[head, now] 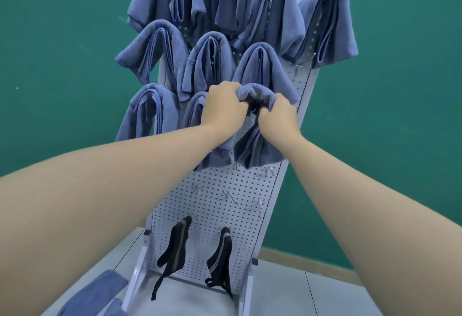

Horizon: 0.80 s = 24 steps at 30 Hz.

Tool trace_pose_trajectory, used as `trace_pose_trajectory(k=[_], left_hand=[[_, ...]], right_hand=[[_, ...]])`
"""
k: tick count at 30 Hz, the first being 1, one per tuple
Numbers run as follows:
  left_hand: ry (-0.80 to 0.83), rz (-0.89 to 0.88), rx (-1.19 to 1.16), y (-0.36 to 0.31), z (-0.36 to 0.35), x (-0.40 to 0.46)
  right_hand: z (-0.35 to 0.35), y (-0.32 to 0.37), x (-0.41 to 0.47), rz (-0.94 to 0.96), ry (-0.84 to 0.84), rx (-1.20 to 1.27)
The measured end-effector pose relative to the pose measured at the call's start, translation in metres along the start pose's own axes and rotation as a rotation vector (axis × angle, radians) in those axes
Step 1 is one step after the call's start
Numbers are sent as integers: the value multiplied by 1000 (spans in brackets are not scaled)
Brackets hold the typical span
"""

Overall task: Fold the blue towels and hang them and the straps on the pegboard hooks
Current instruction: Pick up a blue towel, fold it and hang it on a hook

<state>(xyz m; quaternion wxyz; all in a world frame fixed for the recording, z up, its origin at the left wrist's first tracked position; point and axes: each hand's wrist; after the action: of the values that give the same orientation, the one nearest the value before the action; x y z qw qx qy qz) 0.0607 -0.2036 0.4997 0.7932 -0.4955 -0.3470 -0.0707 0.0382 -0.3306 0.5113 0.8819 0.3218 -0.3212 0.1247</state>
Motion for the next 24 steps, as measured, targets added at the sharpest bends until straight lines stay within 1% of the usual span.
trace_pose_trajectory(k=[3, 9, 12, 15, 18, 20, 22, 24], left_hand=[[10, 23, 3, 15, -16, 7], [33, 65, 36, 52, -36, -1], [49, 80, 46, 69, -43, -12], [76, 99, 119, 86, -48, -24], [139, 99, 211, 108, -50, -42], [205, 72, 246, 122, -46, -58], [267, 55, 256, 133, -35, -77], [327, 52, 276, 142, -13, -98]], right_hand=[[-16, -16, 6, -36, 17, -14], [-52, -42, 7, -34, 84, -25], [-68, -46, 1, -47, 52, 30], [-77, -47, -6, -78, 9, 78], [-83, -46, -21, -147, 39, 104], [-86, -46, -38, -175, 90, 64], [-91, -44, -60, -138, 84, 4], [-98, -46, -85, -36, 16, -36]])
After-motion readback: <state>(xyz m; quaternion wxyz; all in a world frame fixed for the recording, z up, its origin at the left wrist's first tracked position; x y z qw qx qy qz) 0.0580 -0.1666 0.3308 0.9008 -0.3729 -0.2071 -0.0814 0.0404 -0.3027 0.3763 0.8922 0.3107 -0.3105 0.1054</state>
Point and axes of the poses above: each hand's wrist, its own x-axis towards the middle knuckle, its own z-axis out of the back of the hand, y = z × x, and after that the axes turned 8 degrees about z, right-handed
